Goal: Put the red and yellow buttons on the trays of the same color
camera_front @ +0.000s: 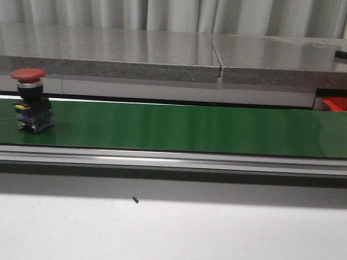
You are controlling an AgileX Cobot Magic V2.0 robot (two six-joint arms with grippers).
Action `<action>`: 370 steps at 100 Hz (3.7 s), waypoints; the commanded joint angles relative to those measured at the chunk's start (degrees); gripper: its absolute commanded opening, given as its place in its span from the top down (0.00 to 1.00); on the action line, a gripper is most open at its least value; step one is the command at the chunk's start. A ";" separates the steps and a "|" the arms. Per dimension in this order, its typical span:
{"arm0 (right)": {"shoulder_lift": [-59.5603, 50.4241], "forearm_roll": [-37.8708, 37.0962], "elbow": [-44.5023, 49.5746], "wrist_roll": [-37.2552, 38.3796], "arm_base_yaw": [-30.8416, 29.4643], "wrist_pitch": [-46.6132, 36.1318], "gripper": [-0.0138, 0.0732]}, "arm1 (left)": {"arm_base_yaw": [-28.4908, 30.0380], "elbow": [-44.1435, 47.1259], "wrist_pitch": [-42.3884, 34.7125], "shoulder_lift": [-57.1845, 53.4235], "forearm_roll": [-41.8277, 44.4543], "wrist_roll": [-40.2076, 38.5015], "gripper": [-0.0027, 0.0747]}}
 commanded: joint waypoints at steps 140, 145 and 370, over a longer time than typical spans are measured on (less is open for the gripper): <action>-1.13 -0.61 -0.90 -0.31 -0.29 -4.51 0.95 | -24.02 -11.74 -1.59 7.02 -6.44 3.62 0.21; -1.13 -0.61 -0.90 -0.31 -0.29 -4.51 0.95 | -24.73 -11.74 -1.59 5.59 -7.53 5.72 0.21; 23.07 0.84 -16.83 -0.26 -0.36 -6.62 0.95 | -36.75 20.41 12.49 -62.07 -8.58 8.61 0.99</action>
